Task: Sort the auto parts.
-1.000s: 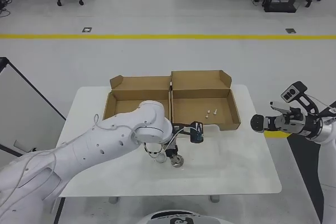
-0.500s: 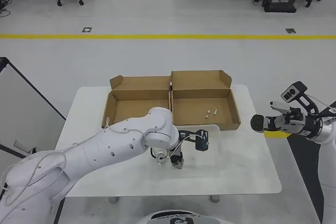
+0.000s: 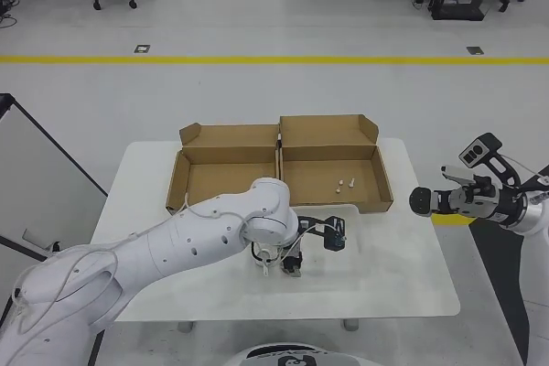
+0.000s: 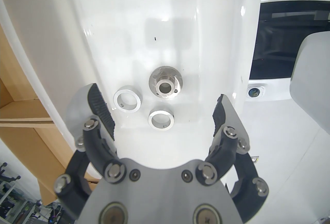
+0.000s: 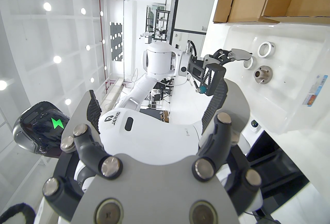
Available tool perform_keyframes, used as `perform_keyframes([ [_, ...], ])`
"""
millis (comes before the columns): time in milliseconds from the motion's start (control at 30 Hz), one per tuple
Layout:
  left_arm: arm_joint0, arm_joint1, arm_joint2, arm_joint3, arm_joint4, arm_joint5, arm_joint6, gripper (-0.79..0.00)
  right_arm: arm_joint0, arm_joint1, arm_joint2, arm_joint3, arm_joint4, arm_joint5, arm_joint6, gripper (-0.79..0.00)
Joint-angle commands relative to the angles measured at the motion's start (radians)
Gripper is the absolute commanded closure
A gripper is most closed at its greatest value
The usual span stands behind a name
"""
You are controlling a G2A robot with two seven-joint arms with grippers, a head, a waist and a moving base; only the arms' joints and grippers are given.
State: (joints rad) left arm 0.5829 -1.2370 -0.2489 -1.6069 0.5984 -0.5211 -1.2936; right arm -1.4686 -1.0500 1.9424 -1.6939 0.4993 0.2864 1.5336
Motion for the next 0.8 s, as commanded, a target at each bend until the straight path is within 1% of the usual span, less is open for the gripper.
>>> perform_keyframes([
  [0,0.002,-0.005,0.005,0.009,0.007,-0.001,0.001,-0.785,0.0,0.0,0.0,0.0,0.0,0.0,0.0,-0.785],
  [567,0.014,-0.05,0.031,0.087,0.072,0.015,0.018,-0.785,0.0,0.0,0.0,0.0,0.0,0.0,0.0,-0.785],
  [767,0.012,-0.052,0.034,0.082,0.092,0.012,0.018,-0.785,0.0,0.0,0.0,0.0,0.0,0.0,0.0,-0.785],
])
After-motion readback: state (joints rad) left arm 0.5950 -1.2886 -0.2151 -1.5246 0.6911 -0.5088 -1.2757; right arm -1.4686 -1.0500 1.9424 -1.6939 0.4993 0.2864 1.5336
